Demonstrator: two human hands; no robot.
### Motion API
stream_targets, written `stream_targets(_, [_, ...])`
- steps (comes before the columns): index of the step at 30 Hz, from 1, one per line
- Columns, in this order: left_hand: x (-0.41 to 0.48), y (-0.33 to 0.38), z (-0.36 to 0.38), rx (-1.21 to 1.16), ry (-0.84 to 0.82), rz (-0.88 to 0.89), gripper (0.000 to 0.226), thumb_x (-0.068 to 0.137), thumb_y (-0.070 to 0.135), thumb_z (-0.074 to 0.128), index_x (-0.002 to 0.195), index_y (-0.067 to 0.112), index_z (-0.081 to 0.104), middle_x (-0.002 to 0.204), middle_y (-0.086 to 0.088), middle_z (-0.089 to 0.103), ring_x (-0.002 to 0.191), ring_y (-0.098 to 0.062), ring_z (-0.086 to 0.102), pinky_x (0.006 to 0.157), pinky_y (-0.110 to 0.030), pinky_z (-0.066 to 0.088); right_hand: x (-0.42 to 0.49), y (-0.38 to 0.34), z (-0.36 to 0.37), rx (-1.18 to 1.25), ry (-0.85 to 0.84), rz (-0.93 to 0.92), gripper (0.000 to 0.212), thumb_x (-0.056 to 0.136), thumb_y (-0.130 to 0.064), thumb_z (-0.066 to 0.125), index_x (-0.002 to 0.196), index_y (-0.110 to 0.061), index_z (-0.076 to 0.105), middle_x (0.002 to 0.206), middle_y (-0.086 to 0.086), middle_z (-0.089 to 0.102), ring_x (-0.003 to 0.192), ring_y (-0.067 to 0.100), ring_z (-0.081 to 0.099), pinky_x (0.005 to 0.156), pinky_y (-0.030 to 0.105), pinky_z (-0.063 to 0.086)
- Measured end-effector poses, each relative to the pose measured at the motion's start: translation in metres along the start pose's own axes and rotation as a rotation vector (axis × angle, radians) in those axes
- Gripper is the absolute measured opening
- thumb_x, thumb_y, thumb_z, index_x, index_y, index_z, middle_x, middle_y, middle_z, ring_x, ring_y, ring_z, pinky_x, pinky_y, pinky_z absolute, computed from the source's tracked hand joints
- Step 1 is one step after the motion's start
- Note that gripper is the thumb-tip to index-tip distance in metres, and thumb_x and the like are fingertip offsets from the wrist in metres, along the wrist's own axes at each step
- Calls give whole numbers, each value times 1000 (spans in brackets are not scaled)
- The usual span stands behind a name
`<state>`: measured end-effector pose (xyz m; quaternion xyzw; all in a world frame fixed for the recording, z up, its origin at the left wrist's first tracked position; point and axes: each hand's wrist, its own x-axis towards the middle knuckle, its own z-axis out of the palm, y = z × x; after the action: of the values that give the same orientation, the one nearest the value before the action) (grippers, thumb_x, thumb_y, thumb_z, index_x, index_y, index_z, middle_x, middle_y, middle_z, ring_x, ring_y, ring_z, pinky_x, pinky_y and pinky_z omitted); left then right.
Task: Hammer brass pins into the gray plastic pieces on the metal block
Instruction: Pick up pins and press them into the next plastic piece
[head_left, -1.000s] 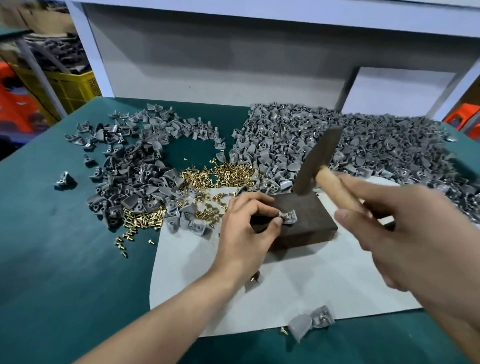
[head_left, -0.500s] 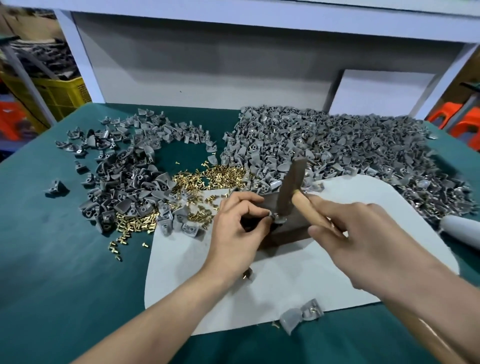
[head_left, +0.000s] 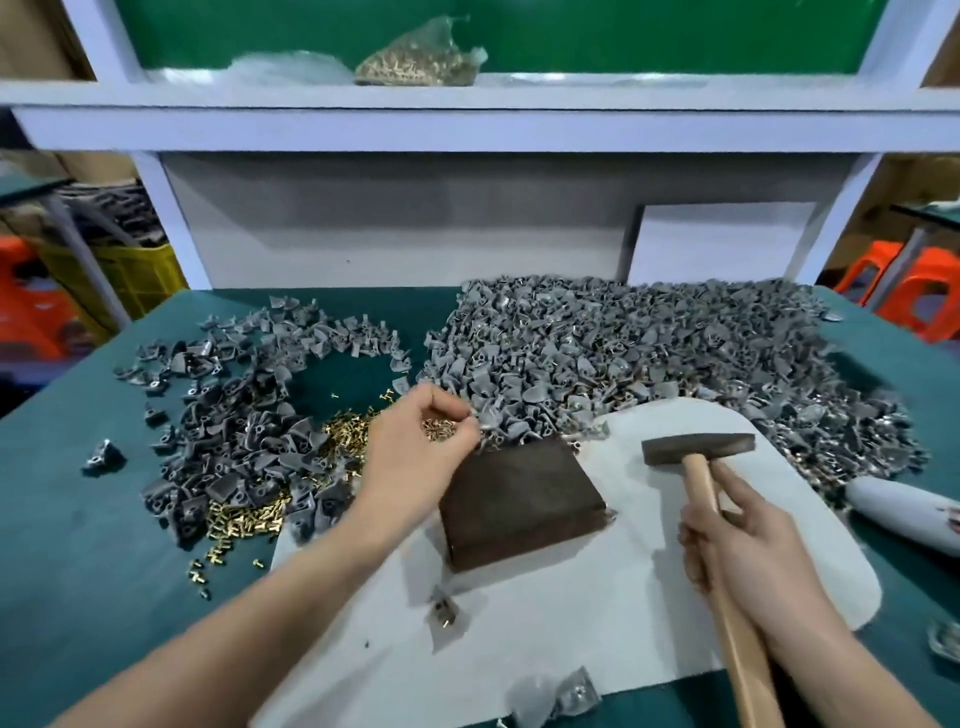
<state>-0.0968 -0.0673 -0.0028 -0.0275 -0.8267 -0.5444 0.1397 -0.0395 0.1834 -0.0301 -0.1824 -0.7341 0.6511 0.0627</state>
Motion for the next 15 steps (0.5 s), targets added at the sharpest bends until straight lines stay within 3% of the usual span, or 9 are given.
stream_targets(1, [18,8,-1,-55,-7,-16,12,85,16,70,81,24,63,76,14,68,70,4,60,65,-9,47,1,3,2,-16,1,-4,59,90,3,52,139,-28,41,57,10,57,39,20,48,37,28,41])
stream_targets(3, [59,20,-1,-127,-51,-30,1,88,21,68,88,22,69,82,16,71,75,-1,63,65,-10,46,6,9,3,-57,2,-10,65,88,3,53,143,-27,37,57,8,63,41,23,54,42,29,43])
stream_targets(4, [80,24,-1,-51,-113,1,10,91,24,65,98,21,72,89,15,70,76,-2,63,67,-11,46,9,12,1,-57,6,-9,64,88,1,54,142,-29,39,58,9,65,42,23,55,42,29,44])
stream_targets(7, [133,10,-16,495,-321,89,30,99,21,52,125,14,64,96,-4,69,57,-12,57,49,-17,46,8,17,0,-87,81,-40,42,91,-20,59,130,-33,53,64,3,69,51,24,62,51,37,50])
stream_targets(9, [155,-16,-40,785,-308,17,35,100,15,47,134,14,56,123,-9,64,68,-17,62,58,-17,50,2,17,3,-357,166,-131,45,85,-31,62,130,-29,57,78,2,74,73,28,68,71,37,53])
stream_targets(11, [158,-50,-64,932,-353,-105,40,100,20,48,140,20,49,132,-11,58,66,-13,58,61,-20,50,0,17,9,-583,240,-230,53,82,-20,65,134,-20,55,103,16,71,95,33,64,86,39,47])
stream_targets(13, [150,-80,-73,921,-391,-152,43,98,27,53,140,29,46,132,-12,56,57,-8,50,53,-16,44,1,11,14,-727,225,-278,52,82,-14,65,133,-10,55,109,22,62,102,38,58,90,41,42])
stream_targets(15, [141,-96,-69,848,-388,-63,45,96,26,56,139,33,47,135,-11,56,59,-10,54,53,-17,47,2,7,17,-787,197,-300,46,82,-15,65,128,-8,59,103,16,53,102,38,53,89,40,40])
